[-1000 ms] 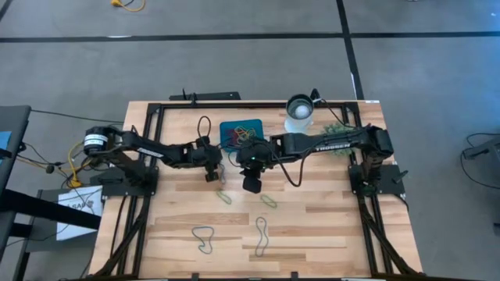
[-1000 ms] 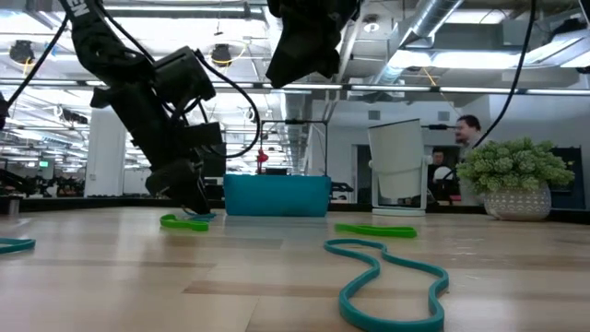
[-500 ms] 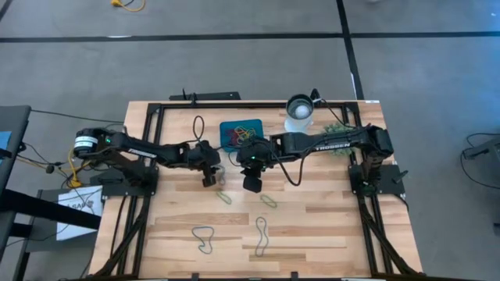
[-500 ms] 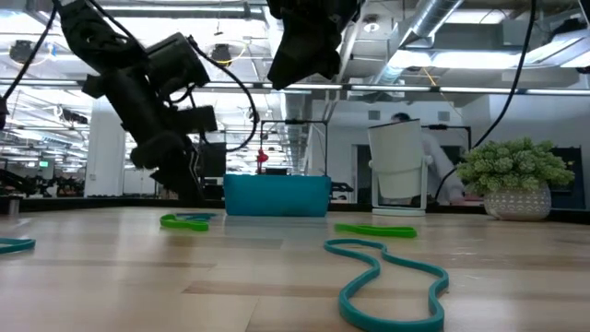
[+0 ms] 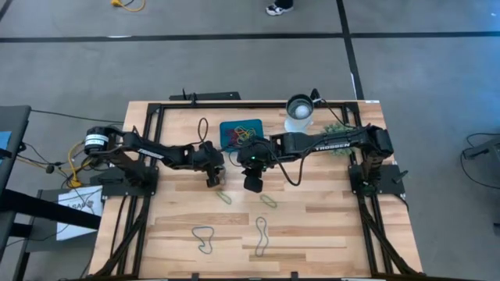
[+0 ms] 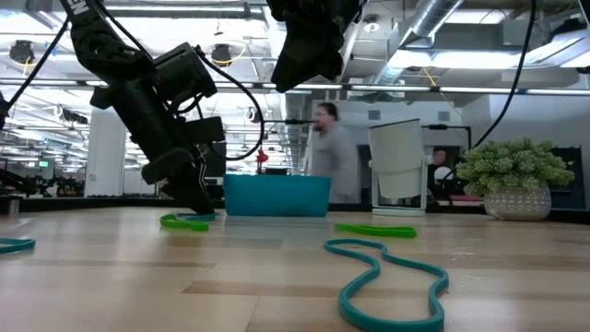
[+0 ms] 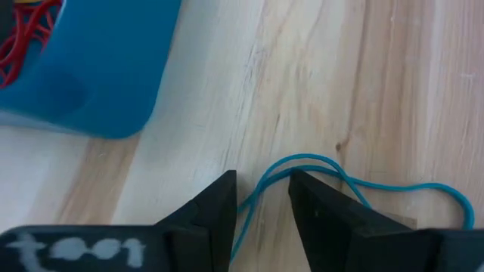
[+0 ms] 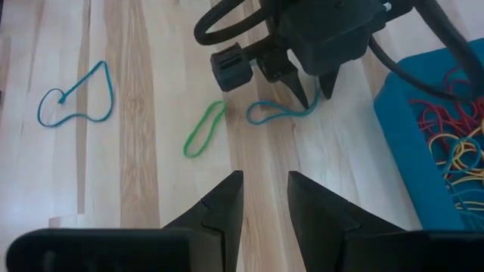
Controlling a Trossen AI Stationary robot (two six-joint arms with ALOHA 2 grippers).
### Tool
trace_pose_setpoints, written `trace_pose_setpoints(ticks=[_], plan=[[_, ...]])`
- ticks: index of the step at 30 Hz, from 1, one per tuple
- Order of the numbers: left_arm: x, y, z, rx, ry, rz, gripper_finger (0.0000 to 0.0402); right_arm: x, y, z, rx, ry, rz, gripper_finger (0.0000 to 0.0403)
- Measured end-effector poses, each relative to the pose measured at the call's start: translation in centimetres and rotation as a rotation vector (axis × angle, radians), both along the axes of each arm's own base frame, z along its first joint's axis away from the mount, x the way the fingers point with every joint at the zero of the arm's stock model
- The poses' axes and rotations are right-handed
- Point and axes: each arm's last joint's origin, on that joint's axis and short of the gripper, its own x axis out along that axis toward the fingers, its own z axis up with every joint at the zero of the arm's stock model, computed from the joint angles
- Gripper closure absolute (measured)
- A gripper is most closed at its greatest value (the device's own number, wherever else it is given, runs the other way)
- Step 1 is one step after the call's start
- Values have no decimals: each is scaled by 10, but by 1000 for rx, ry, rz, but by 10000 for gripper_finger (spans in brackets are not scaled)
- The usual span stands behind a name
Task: Pick and place items into bin
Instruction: Put the blue rubber band into the blue bin
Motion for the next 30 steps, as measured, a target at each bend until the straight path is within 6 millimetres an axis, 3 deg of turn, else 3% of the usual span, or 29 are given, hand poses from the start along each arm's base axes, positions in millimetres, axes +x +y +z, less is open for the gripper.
trace_pose_setpoints(ticks=[5, 11, 20, 26, 30], plan=[[-1, 0, -1, -12, 15, 4, 305, 0, 0, 0, 0, 6, 0, 305], [-2, -1, -2, -27, 26, -12, 392, -6, 0, -4, 1, 74, -5, 305], [-4, -8, 18, -18, 30, -41, 401, -28, -13, -7, -23, 283, 2, 305], [-6, -15, 43, 43, 61, 37, 401, -41, -31, -10, -23, 410, -30, 305], [-2, -21, 62, 74, 13, -5, 401, -49, -43, -7, -21, 459, -48, 305]])
